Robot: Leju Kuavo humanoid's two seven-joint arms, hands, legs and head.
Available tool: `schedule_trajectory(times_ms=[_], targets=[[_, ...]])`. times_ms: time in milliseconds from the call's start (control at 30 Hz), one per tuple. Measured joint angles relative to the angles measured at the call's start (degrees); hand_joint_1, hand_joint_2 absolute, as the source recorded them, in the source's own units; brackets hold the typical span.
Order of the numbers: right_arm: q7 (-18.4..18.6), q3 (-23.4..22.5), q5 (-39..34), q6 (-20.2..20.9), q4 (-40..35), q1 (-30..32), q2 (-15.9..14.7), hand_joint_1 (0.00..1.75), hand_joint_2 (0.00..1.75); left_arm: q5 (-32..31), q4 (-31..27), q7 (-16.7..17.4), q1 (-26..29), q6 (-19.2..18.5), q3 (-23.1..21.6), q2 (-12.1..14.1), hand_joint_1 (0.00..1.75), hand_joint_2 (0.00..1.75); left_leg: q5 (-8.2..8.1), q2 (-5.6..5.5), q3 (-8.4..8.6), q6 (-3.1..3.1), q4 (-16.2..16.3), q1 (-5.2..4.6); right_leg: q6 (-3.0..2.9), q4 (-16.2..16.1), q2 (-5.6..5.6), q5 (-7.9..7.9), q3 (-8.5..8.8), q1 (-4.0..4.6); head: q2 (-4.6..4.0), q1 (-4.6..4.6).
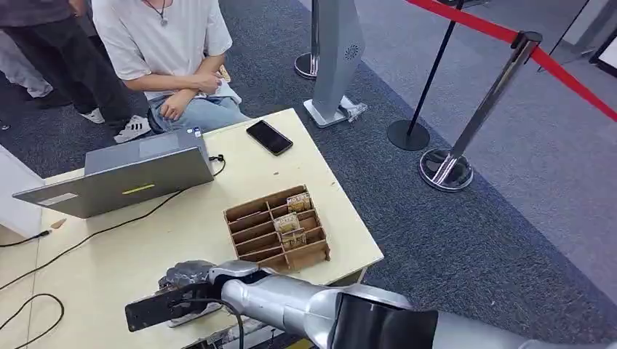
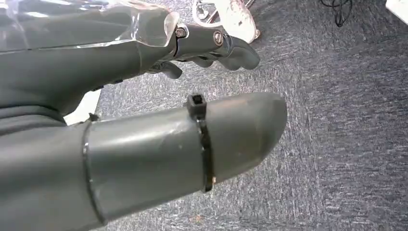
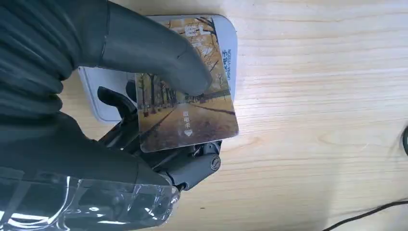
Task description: Pass the card to the sensor for recognition and then transmit it.
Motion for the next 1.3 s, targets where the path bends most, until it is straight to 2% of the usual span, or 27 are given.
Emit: schedule_trajectory(times_ms=[300, 833, 1300], targets=[[1.29, -0.15, 0.31, -0.06, 0.87, -0.32, 0.15, 1.75, 1.75, 0.0, 0.0, 0.0, 0.08, -0.02, -0.02, 0.02, 0.0, 0.0, 0.0, 0.0, 0.0, 0.0, 0.0, 0.0, 0.0, 0.0, 0.0, 0.0, 0.0, 0.0, 0.0, 0.0], [3.56, -0.74, 0.53, -3.41, 3.04, -0.9, 0.35, 1.75, 1.75, -0.26, 0.0, 0.0, 0.1, -0.07, -0.02, 0.04, 0.0, 0.0, 0.0, 0.0, 0.0, 0.0, 0.0, 0.0, 0.0, 0.0, 0.0, 0.0, 0.0, 0.0, 0.0, 0.0], [6.51, -0.11, 7.89, -8.52, 4.37, -0.83, 0.5, 1.75, 1.75, -0.52, 0.0, 0.0, 0.09, -0.09, -0.02, 0.04, 0.0, 0.0, 0.0, 0.01, 0.02, 0.0, 0.0, 0.0, 0.0, 0.0, 0.0, 0.0, 0.0, 0.0, 0.0, 0.0]])
